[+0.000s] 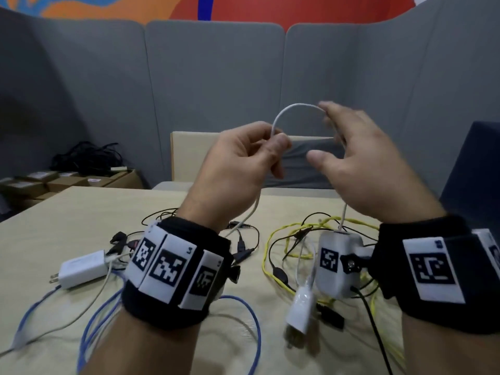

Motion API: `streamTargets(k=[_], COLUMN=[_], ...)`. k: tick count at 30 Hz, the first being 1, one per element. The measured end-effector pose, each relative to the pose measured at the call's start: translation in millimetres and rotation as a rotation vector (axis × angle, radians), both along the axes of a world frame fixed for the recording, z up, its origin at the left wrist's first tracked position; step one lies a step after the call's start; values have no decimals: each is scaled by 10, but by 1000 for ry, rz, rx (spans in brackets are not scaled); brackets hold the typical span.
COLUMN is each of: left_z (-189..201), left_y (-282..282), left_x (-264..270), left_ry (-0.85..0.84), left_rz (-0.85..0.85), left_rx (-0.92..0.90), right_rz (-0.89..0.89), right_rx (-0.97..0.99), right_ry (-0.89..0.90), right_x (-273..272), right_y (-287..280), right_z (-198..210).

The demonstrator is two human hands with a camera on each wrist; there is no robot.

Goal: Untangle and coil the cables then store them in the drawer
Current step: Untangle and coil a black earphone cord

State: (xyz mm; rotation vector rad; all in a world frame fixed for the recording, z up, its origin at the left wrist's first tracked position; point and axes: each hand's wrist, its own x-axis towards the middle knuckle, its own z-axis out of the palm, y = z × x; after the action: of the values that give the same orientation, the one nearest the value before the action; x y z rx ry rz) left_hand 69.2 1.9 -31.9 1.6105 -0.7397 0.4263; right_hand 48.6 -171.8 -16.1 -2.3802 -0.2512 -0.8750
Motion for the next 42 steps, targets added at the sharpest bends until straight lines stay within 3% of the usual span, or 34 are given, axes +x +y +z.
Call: streamTargets(k=[4, 8, 11, 16, 21, 26, 32, 38, 42], left_z=[-44, -95, -160, -250, -247, -274, -206, -466, -647], left_y=[-56, 17, 87, 123, 29, 64, -132, -455, -490], left_x=[39, 119, 129, 165, 167, 183, 55, 60, 161], left_ry=[-35, 30, 103, 226, 201, 213, 102, 360, 449], left_rz=[-1, -12, -53, -59, 56, 194, 424, 113, -78], left_rx=[17, 8, 151, 427, 437, 609, 391, 622, 546], right_rz=[77, 167, 124, 34, 102, 117, 173, 397, 508], right_rx=[-65, -1, 26, 308, 385, 599, 824, 1061, 1241], right_ry=[-191, -216, -206, -352, -282, -289, -119, -2, -15], right_x=[-26, 126, 188, 135, 77, 5, 37, -21, -24], right_y=[248, 217, 66, -204, -248, -349, -221, -109, -75], right_z=[-68, -160, -182, -87, -71, 7, -13, 28, 54])
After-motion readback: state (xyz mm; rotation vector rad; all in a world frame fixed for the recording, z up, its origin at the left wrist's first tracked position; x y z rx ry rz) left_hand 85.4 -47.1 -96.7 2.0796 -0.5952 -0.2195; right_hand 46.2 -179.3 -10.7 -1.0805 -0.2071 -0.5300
